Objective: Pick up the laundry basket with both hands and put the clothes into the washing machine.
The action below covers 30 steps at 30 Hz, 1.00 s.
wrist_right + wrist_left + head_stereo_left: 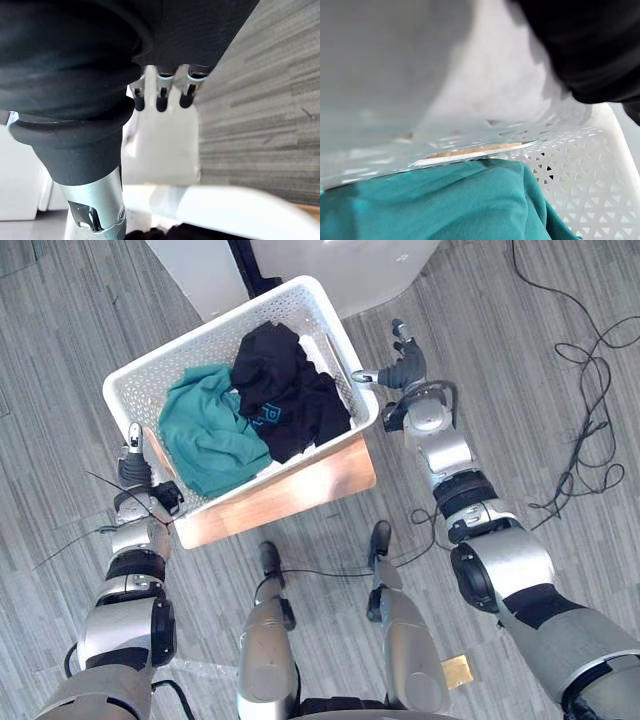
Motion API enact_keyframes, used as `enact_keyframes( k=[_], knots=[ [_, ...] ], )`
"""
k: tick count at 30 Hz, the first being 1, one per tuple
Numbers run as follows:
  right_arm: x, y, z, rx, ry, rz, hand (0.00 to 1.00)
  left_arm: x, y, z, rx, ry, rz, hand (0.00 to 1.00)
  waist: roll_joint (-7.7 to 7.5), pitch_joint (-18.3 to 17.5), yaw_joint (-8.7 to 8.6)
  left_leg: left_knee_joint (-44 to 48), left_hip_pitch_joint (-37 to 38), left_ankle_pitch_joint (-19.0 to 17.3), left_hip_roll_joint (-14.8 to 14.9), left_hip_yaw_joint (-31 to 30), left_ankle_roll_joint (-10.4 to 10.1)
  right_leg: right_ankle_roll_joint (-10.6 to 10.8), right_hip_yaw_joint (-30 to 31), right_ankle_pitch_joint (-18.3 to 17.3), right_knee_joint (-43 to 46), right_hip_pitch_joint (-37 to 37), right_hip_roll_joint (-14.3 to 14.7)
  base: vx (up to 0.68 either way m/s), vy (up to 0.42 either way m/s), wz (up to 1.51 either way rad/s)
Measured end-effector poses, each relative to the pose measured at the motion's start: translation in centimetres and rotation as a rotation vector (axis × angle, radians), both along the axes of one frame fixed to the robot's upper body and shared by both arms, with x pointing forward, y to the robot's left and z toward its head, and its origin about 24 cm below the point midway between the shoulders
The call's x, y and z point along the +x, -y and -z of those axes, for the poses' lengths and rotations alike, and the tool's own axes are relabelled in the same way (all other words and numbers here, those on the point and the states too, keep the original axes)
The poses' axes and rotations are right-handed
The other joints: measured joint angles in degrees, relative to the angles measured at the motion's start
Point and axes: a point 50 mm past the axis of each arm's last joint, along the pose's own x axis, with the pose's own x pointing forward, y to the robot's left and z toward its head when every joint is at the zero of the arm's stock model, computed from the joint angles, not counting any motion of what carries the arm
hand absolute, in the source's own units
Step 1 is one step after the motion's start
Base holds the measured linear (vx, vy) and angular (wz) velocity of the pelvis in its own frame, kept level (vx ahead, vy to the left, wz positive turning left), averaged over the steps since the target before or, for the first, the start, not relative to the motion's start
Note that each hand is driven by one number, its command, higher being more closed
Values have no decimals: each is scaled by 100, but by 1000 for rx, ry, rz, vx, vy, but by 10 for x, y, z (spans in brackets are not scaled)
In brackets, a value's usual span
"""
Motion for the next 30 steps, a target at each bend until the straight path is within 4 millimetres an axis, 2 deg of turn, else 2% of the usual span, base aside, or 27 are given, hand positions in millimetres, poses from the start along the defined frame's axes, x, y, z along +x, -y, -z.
enact_keyframes(
  k=[14, 23, 24, 25, 30],
  knots=[
    [0, -1, 1, -83, -8, 3, 0, 11, 32, -19, 15, 109, 92, 0, 8, 2, 16, 72, -336, 70, -2, -294, -3, 0, -248, 0, 18, -122, -42, -1, 6, 9],
    [1, 10, -2, -137, 10, 42, 0, 14, 37, -31, 30, 164, 111, 0, 40, 9, 139, -5, -495, 169, -11, -364, 3, -10, -309, 7, 34, -279, -49, -3, 3, 3],
    [1, 11, -2, -139, 10, 45, 100, 15, 38, -31, 34, 164, 115, 0, 44, 8, 144, -6, -506, 172, -11, -378, 4, -10, -322, 8, 34, -281, -49, -2, 6, 8],
    [1, 12, -3, -156, 15, 53, 100, 16, 41, -32, 45, 165, 127, 100, 49, 7, 148, -13, -527, 184, -11, -406, -1, -11, -352, 7, 34, -288, -51, -3, 6, 8],
    [1, 13, -4, -236, 32, 69, 100, 17, 43, -33, 58, 169, 143, 100, 52, 5, 150, -161, -530, 295, -23, -451, -8, -11, -407, 7, 34, -320, -55, -8, 7, 6]
  ],
)
